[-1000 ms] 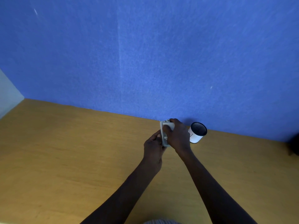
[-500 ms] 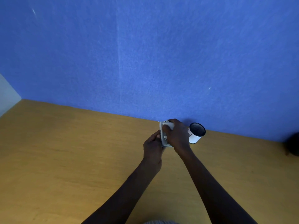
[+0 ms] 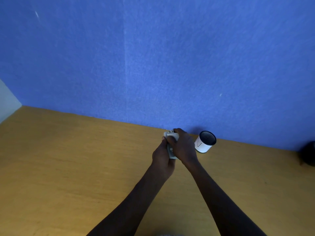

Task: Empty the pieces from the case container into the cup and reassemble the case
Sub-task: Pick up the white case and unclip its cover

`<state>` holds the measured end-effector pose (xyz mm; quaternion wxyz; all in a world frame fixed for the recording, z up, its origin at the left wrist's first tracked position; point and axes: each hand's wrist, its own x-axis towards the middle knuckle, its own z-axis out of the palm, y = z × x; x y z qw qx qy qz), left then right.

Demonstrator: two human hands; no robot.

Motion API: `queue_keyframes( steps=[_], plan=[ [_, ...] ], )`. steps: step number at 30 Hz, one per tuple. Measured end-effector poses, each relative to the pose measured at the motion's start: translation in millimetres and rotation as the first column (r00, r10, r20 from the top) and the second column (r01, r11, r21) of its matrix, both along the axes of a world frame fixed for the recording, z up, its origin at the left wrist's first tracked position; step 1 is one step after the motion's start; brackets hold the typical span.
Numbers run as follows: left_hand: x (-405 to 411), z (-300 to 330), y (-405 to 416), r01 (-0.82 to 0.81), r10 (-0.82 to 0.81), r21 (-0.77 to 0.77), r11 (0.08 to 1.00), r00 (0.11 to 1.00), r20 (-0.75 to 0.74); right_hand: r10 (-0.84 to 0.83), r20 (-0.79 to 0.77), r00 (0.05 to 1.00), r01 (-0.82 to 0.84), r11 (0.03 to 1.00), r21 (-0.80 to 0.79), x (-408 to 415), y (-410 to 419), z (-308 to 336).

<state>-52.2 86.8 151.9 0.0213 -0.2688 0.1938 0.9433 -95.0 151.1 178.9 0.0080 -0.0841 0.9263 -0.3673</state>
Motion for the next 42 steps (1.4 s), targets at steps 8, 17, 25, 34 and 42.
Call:
queue_keyframes(
  steps=[8, 17, 25, 34, 42],
  plan=[
    [-3.9, -2.5, -3.4, 0.026, -0.024, 0.068, 0.997, 0.999, -0.034, 0.04, -0.016, 0.999, -0.041, 0.999, -0.003, -1.4, -3.1, 1.2],
    [-7.4, -7.5, -8.6, 0.022, -0.019, 0.063, 0.998, 0.999, -0.038, 0.038, -0.025, 0.999, -0.039, 0.999, -0.031, -4.8, -6.4, 3.0],
    [-12.2, -11.1, -9.3, 0.002, -0.002, -0.002, 1.0, 1.0, -0.03, 0.053, 0.0, 0.999, -0.053, 0.997, -0.062, -13.2, -4.5, -0.2],
    [-14.8, -15.4, -9.4, -0.012, 0.008, -0.089, 0.996, 0.999, -0.043, 0.03, 0.133, 0.991, 0.005, 0.967, -0.253, -21.8, 4.2, -2.0],
    [-16.6, -19.5, -9.3, -0.027, 0.022, -0.06, 0.998, 0.996, -0.086, -0.018, 0.188, 0.982, 0.09, 0.921, -0.38, -26.9, 8.7, -4.4]
  ],
)
